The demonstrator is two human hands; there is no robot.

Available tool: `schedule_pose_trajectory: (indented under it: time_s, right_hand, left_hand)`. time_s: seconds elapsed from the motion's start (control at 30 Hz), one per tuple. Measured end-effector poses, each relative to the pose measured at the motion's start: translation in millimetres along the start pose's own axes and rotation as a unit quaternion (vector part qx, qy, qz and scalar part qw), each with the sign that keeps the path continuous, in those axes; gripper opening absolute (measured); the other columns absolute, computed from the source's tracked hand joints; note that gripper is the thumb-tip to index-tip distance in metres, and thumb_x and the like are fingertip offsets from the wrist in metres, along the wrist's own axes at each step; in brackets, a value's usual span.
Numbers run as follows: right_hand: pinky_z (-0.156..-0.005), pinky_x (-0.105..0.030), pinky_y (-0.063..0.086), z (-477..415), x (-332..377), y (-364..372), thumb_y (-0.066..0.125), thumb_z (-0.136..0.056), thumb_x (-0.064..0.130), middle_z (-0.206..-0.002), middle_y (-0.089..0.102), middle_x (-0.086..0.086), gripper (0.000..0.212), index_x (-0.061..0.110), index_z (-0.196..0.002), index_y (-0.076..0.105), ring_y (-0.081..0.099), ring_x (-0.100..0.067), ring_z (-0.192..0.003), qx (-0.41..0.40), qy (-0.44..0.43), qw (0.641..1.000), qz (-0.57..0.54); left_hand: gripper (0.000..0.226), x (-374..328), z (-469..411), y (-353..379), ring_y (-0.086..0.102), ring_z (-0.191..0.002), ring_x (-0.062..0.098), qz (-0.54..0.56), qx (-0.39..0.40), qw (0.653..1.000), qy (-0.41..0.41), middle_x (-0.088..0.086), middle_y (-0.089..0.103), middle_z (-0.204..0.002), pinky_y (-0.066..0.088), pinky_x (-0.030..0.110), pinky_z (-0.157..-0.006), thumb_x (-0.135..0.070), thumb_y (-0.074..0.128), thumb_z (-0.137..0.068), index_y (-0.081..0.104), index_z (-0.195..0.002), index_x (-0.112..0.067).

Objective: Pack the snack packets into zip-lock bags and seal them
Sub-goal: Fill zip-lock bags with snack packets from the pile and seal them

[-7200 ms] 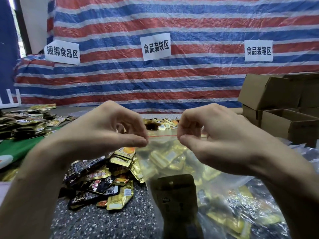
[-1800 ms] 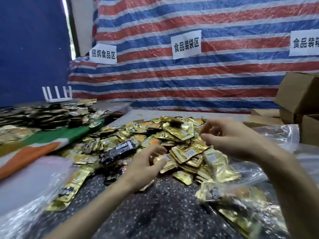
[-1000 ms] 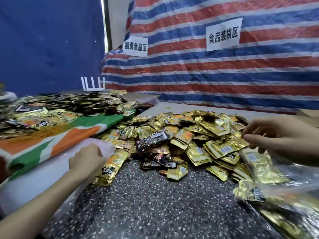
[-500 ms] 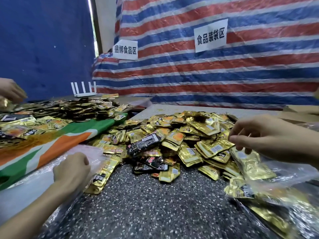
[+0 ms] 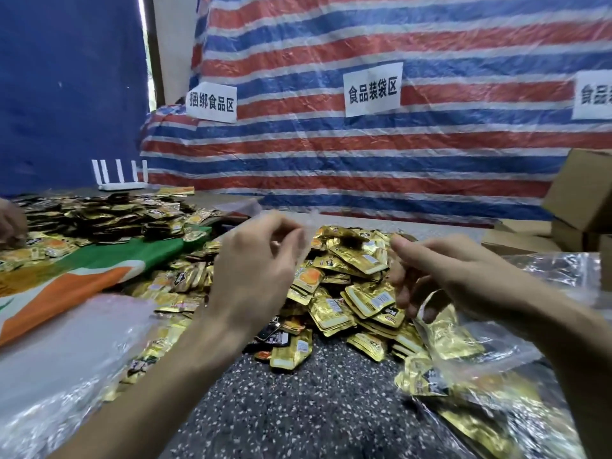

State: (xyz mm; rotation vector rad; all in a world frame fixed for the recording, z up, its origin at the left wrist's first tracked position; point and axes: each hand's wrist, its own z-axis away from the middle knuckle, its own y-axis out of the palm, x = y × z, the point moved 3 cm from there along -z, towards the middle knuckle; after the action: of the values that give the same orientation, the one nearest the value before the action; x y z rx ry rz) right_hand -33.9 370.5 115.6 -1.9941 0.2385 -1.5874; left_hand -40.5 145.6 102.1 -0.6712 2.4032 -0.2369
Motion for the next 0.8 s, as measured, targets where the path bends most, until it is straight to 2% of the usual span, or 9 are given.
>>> schedule_pose_trajectory:
  time_s: [0.07,0.13,0.2,0.27,0.4,0.5,0.6,0.67,0.8]
  right_hand:
    - [-0.048,-0.023,0.047,-1.0,-1.0,-0.3,0.042,-0.076,0.075,-0.069,0.069,-0.009,0.071,0.007,-0.078,0.066,0.063,-0.018,-0.059,-0.021,0.037,0.999,-0.033]
    - [-0.044,-0.022,0.046,-2.4,-3.6,-1.0,0.037,-0.079,0.081,-0.067,0.068,-0.010,0.076,0.011,-0.069,0.066,0.061,-0.018,-0.055,-0.043,0.080,0.994,-0.053]
    - [-0.042,-0.022,0.046,-2.8,-6.2,-3.3,0.042,-0.086,0.075,-0.065,0.067,-0.008,0.069,0.013,-0.069,0.067,0.058,-0.017,-0.053,-0.052,0.101,0.992,-0.059]
    - [-0.042,-0.022,0.044,-0.8,-9.6,-9.0,0.053,-0.092,0.058,-0.065,0.067,-0.008,0.055,0.008,-0.075,0.068,0.057,-0.017,-0.052,-0.056,0.108,0.991,-0.058]
    - [-0.044,-0.023,0.046,2.5,-14.9,-14.9,0.049,-0.100,0.027,-0.070,0.070,-0.012,0.036,-0.001,-0.089,0.069,0.062,-0.017,-0.054,-0.030,0.126,0.991,-0.045]
    - [-0.046,-0.022,0.048,1.1,-14.5,-11.3,0.048,-0.099,0.018,-0.074,0.073,-0.012,0.033,0.000,-0.085,0.073,0.064,-0.016,-0.056,-0.004,0.131,0.991,-0.043]
    - [-0.045,-0.021,0.046,0.2,-11.1,-7.6,0.062,-0.096,0.022,-0.066,0.067,-0.004,0.027,0.000,-0.087,0.075,0.061,-0.013,-0.055,0.026,0.099,0.994,-0.032]
    - [-0.045,-0.019,0.044,-0.8,-9.3,-6.6,0.070,-0.089,0.027,-0.062,0.062,-0.001,0.030,-0.003,-0.088,0.073,0.056,-0.010,-0.053,0.035,0.078,0.996,-0.023]
    - [-0.049,-0.021,0.042,-3.4,-7.4,-5.4,0.079,-0.066,0.046,-0.067,0.066,-0.010,0.042,0.005,-0.070,0.076,0.054,-0.015,-0.054,0.018,0.060,0.998,0.015]
  left_hand:
    - [0.014,-22.0,3.5,26.2,0.067,-0.076,0.003,0.047,0.023,0.997,0.049,-0.020,0.066,-0.087,0.058,0.022,-0.065,-0.019,0.061,-0.095,0.063,-0.091,-0.032]
    - [0.011,-33.4,9.0,50.6,0.067,-0.078,0.003,0.057,0.058,0.992,0.100,-0.019,0.067,-0.086,0.056,0.022,-0.066,-0.014,0.062,-0.096,0.067,-0.095,-0.024]
    - [0.009,-36.5,12.9,68.3,0.068,-0.080,0.006,0.063,0.098,0.985,0.131,-0.011,0.072,-0.091,0.057,0.032,-0.069,-0.012,0.063,-0.096,0.070,-0.099,-0.017]
    - [0.012,-33.7,11.6,77.5,0.069,-0.086,0.009,0.082,0.145,0.977,0.131,-0.007,0.074,-0.097,0.058,0.035,-0.074,-0.011,0.065,-0.094,0.072,-0.102,-0.016]
    - [0.017,-18.3,-6.7,78.3,0.071,-0.086,0.010,0.161,0.317,0.935,-0.001,-0.004,0.075,-0.095,0.060,0.032,-0.078,-0.027,0.072,-0.088,0.074,-0.097,-0.014]
    - [0.029,-6.9,-22.9,78.3,0.069,-0.069,0.015,0.221,0.361,0.896,-0.132,0.003,0.076,-0.089,0.054,0.026,-0.063,-0.038,0.065,-0.091,0.072,-0.089,-0.010]
    - [0.038,0.6,-29.2,89.3,0.065,-0.063,0.012,0.199,0.380,0.890,-0.155,-0.003,0.073,-0.080,0.049,0.021,-0.057,-0.055,0.061,-0.087,0.070,-0.084,-0.017]
    - [0.041,3.2,-27.3,98.1,0.064,-0.065,0.013,0.216,0.425,0.866,-0.151,-0.003,0.072,-0.080,0.048,0.020,-0.057,-0.059,0.061,-0.084,0.071,-0.088,-0.019]
    - [0.027,4.2,-25.4,106.0,0.059,-0.070,0.015,0.288,0.474,0.818,-0.151,0.004,0.068,-0.084,0.043,0.024,-0.061,-0.043,0.061,-0.094,0.072,-0.092,-0.019]
